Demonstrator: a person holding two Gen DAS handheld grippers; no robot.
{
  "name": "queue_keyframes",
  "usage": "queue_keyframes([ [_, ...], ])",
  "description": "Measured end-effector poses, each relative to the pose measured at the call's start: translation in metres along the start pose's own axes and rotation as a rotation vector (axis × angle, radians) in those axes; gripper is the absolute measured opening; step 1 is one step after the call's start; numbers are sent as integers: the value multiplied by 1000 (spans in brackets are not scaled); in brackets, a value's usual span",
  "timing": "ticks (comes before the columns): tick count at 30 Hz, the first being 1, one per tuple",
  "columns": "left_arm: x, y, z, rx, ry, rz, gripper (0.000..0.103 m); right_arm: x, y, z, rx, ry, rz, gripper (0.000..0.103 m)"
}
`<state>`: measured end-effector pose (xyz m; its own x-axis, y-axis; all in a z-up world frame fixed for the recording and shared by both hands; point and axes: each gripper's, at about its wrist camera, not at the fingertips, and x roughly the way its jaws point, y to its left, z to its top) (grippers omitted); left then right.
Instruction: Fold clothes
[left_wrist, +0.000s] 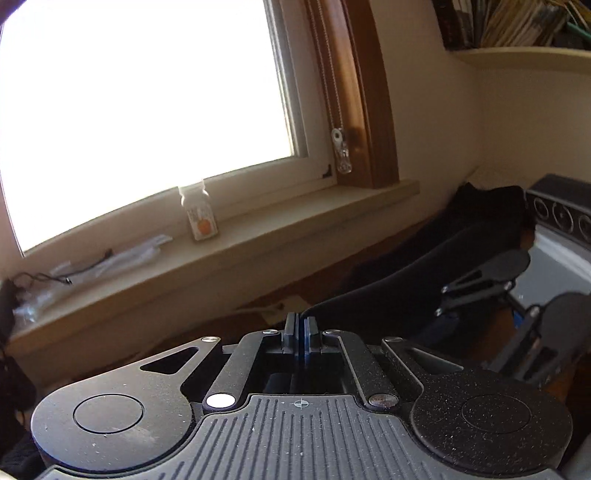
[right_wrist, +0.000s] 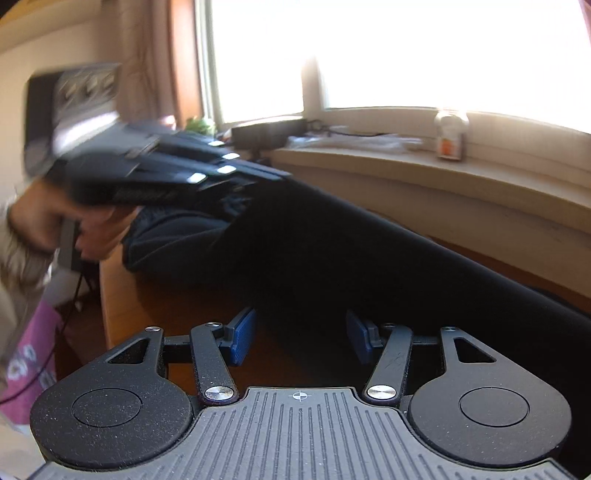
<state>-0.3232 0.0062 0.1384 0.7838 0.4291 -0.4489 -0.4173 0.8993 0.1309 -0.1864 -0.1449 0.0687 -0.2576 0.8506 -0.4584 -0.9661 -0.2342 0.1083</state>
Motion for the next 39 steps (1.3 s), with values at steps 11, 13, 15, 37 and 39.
queue_keyframes([
  [11, -36, 81, -26, -268, -48, 32, 16, 55, 41, 8, -117, 75, 72, 35],
  [13, -22, 89, -34, -202, 16, 144, 19, 58, 44, 10, -133, 67, 93, 36],
  [15, -7, 102, -47, -182, 84, 204, 19, 61, 48, 13, -151, 65, 107, 41],
  [37, 65, 123, -62, 60, 332, 377, 19, -6, 92, 6, -133, 108, 114, 6],
  [39, 66, 125, -63, 58, 334, 377, 19, -1, 88, -1, -102, 106, 115, 6],
])
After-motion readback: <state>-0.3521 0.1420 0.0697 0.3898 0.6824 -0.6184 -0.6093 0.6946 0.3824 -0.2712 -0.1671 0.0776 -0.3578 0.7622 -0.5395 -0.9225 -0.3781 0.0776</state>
